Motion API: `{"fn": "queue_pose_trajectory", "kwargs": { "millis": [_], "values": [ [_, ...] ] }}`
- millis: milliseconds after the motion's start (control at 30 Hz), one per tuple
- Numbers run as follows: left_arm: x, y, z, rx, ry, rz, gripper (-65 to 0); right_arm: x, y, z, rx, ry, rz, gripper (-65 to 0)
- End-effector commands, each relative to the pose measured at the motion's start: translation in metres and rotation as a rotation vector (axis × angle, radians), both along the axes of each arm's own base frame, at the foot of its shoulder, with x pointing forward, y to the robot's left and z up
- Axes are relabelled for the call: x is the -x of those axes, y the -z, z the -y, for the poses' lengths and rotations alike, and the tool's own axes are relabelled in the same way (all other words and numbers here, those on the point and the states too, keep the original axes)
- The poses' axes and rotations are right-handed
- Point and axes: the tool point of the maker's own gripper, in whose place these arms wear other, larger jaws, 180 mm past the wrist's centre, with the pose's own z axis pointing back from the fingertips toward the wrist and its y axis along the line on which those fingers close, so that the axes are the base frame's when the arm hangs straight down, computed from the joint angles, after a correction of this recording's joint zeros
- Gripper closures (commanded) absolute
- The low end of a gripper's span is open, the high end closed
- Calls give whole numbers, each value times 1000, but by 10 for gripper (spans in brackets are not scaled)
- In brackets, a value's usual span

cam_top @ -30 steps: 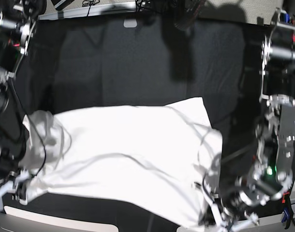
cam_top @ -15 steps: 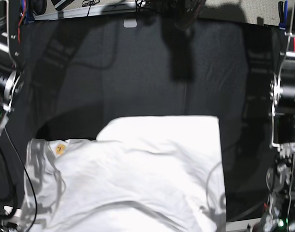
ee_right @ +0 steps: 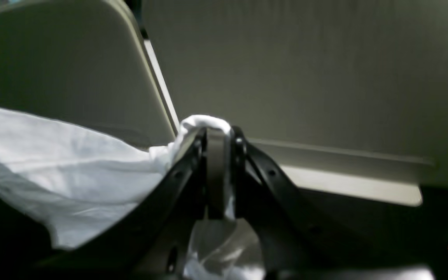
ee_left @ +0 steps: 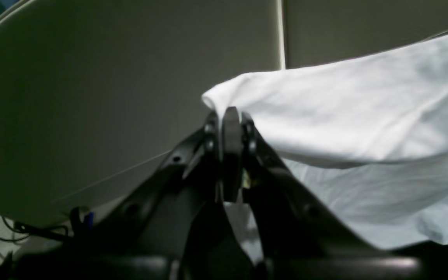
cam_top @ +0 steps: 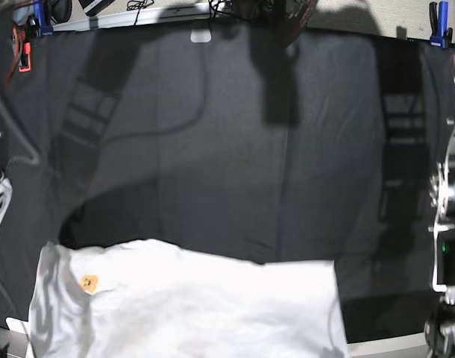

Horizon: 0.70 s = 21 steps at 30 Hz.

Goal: Layout the t-shirt on the table in an organized manner, then fold the t-shirt properly
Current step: 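Lift the shirt high with both grippers and hold it up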

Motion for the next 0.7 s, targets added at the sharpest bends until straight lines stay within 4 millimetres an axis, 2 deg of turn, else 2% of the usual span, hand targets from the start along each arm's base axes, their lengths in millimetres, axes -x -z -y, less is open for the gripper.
{"fn": "queue_pose_trajectory", "kwargs": {
  "millis": [0,100,333,433,533,667],
  "values": [
    [0,-41,1,19,5,90,0,4,-35,3,-11,2,88,0],
    [-4,-43,-1,26,-2,79,0,-1,-36,8,-40,6,74,0],
    [-11,-52,7,45,8,80,0,-22,23,17,-30,23,-91,0],
    [-13,-56,7,47,6,75,0,-29,39,8,-44,8,-139,0],
    [-13,-54,6,43,3,64,0,-31,47,-8,-43,-23,-174,0],
    [-13,-51,6,38,2,53,0,-35,47,-21,-48,-46,-169,0]
  ]
}}
